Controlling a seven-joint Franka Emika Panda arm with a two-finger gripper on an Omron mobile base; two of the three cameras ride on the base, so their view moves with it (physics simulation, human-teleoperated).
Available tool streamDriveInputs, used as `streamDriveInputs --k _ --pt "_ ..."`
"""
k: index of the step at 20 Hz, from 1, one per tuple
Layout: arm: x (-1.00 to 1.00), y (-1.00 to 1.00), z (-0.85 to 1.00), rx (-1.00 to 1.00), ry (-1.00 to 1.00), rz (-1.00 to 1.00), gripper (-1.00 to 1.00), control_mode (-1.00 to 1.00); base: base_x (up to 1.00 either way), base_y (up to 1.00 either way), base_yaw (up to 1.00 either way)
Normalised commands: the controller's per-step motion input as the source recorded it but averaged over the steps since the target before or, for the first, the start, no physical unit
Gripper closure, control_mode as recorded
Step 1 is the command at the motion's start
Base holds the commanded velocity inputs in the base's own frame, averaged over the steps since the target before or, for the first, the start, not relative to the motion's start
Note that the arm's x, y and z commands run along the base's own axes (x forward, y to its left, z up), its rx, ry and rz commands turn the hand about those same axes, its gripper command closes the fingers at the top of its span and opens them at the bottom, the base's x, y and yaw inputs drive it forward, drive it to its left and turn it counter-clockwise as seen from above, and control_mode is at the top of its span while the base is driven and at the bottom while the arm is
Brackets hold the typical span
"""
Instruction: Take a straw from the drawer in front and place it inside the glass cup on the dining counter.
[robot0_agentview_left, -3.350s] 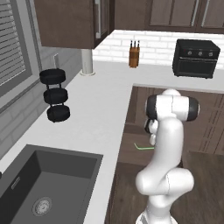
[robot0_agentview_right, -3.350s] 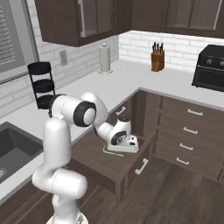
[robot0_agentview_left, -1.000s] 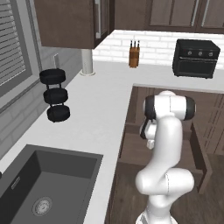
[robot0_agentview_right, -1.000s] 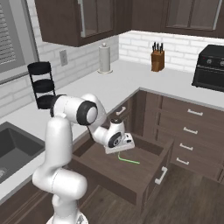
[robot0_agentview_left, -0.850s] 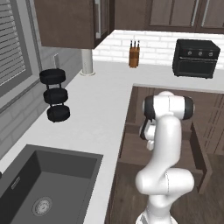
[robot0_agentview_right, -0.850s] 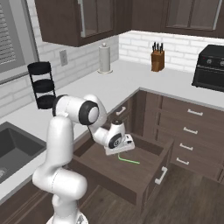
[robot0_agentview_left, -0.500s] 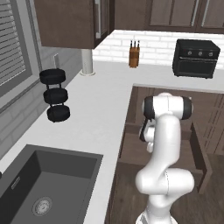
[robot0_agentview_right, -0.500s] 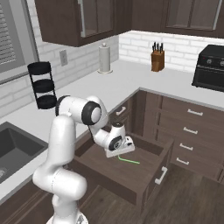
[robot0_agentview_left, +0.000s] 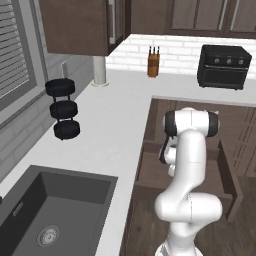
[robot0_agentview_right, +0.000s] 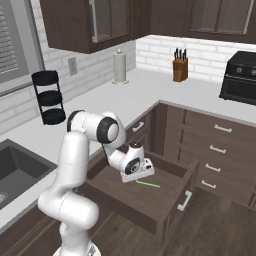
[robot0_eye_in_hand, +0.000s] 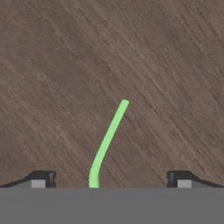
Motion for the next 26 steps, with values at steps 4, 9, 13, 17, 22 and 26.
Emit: streamDriveInputs --k 4,9,13,17,22,26 --pt "0.0 -0.11 -0.33 0.0 0.02 0.01 -1.0 -1.0 0.0 0.0 0.0" --pt "0.0 -0.08 -0.37 0.0 0.06 0.0 1.0 -1.0 0.0 0.0 0.0" --pt "0.0 -0.14 -0.35 0.02 0.07 0.0 1.0 -1.0 0.0 0.0 0.0" --pt "0.02 -0.17 -0.33 0.05 0.12 0.0 1.0 -1.0 0.0 0.0 0.0" --pt "0.07 -0.12 -0.1 0.05 0.12 0.0 1.0 -1.0 0.0 0.0 0.0" --pt "-0.03 0.0 0.14 0.04 0.03 0.0 1.0 -1.0 0.0 0.0 0.0"
